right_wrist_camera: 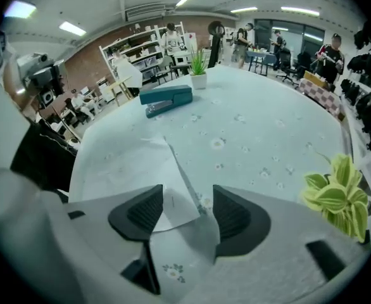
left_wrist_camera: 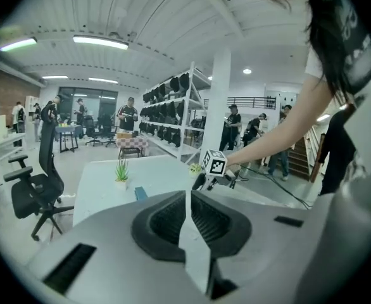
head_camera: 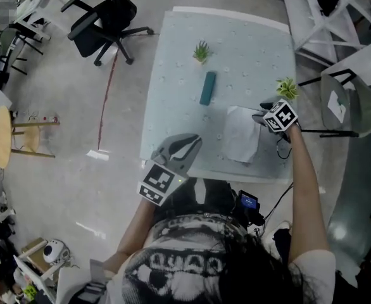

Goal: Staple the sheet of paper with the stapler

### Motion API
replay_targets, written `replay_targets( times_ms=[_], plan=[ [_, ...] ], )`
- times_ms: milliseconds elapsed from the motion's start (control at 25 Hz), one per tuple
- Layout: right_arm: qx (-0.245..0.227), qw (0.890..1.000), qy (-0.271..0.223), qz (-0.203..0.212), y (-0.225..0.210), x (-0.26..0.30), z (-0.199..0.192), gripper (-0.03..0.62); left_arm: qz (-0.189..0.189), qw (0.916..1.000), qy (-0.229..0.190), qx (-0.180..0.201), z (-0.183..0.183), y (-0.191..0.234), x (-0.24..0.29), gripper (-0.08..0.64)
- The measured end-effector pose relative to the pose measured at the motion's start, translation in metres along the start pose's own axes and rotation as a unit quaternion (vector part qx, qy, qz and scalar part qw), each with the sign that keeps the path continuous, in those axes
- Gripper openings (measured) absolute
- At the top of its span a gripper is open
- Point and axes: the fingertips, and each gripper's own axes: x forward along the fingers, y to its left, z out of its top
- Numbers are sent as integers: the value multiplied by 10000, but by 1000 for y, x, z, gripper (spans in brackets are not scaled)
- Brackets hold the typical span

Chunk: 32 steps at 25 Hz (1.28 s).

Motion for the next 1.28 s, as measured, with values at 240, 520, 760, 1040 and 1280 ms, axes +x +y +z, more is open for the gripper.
replay_targets(
  times_ms=[240, 520, 760, 1040, 1280],
  plan=[
    [-599, 9965, 201, 556, 5, 0, -8, 174, 511, 9983, 64, -282, -8, -5, 7, 23],
    [-936, 9951, 189, 261, 3, 4, -12, 15, 797, 9962, -6, -364, -2, -6, 16, 23],
    [-368, 9981, -241, 420, 10, -6, -7, 32, 818, 9961, -22, -322, 2, -8, 16, 23],
    [-1187, 9921, 16, 393, 47, 2, -19, 247, 798, 9964, -8, -278, -1, 0, 15, 23],
    [-795, 9968, 21, -49, 50, 5, -22, 219, 727, 9970, -11, -259, -1, 7, 9, 23]
  ],
)
